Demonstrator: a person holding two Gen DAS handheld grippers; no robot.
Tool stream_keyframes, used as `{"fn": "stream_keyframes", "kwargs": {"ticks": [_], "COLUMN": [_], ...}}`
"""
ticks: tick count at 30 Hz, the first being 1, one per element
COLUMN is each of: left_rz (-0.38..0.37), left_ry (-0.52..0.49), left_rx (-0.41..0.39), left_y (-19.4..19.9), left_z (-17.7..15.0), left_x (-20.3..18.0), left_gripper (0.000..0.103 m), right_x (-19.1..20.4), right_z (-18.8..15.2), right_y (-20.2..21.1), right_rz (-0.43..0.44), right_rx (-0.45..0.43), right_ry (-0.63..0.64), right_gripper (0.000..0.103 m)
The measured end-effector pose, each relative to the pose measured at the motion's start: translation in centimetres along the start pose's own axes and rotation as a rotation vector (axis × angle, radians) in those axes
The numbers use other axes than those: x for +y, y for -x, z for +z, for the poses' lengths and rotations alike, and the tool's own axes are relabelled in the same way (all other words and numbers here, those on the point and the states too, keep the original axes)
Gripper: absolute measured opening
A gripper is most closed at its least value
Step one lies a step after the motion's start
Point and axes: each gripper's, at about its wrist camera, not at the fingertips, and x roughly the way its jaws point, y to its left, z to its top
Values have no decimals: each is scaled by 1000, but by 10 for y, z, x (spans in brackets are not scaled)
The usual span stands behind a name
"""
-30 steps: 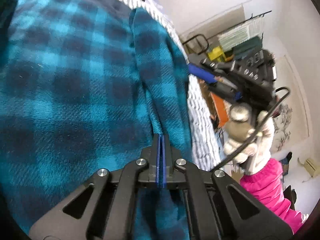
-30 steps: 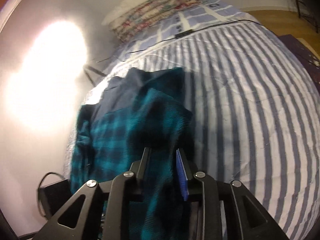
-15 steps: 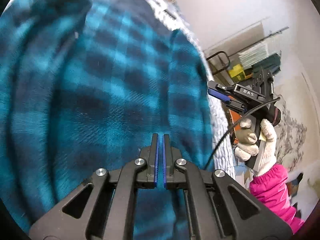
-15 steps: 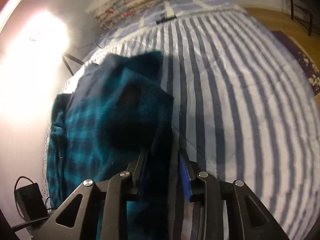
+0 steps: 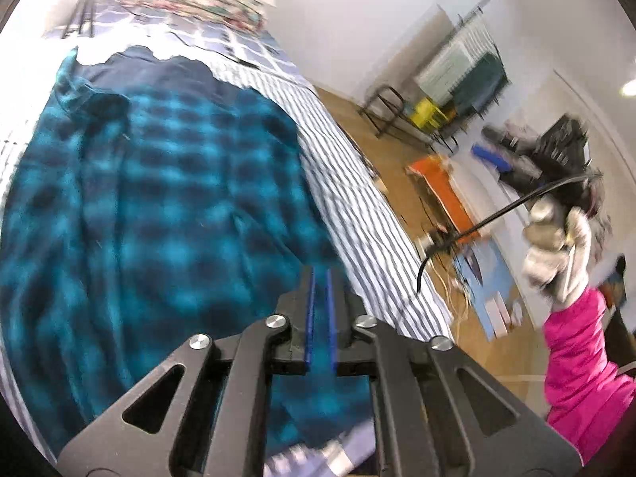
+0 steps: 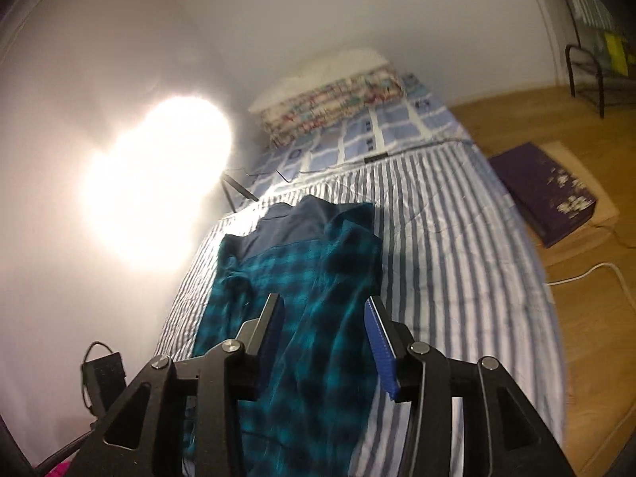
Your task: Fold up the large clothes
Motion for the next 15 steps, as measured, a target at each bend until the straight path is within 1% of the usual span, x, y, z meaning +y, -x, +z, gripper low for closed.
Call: {"fn": "stream_keyframes", "kwargs": {"ticks": [1,3,6,7,8,9,10,11,12,14,15], "left_rz": [-5,-16,-24,-21,-8,11,25,34,60,135,160], "left_ry": [-15,-54,-100,-117,-133,-147,-158,-167,-187,-232,-248], "left_rx": [19,72,157,180,195,209,220,232,258,284,288], "left_y": [-1,-14,-39,-48,-55,-63,-72,-77,-90,-108,-116], "left_z": [-8,-30,-59,-67,-74,-81,-89,-95,-101,-111,-114], "left_x": [-8,-30,-56,-64,-71,-77,-84,-89,-94,-102,-102], "left_gripper": [21,27,31,39,45,54,58,60,64,65,65], "right_x": [3,7,9,8,7,4,2,-1,-6,-15,-19], "right_z": [-2,-9,-17,-20,-23,-28,-31,-36,-42,-51,-56], "right_y": [14,51,106,121,133,145,152,159,164,168,168], "right_rz": [-7,-26,-53,-60,-66,-78,-89,-98,-106,-122,-123], "right_rx": [-7,-27,-72,-87,-97,-107,-113,-117,-117,-116,-113], "right_ry": [6,17,15,10,6,2,-1,-7,-20,-41,-54], "right_gripper": [46,46,47,50,54,55,55,55,55,55,55]}}
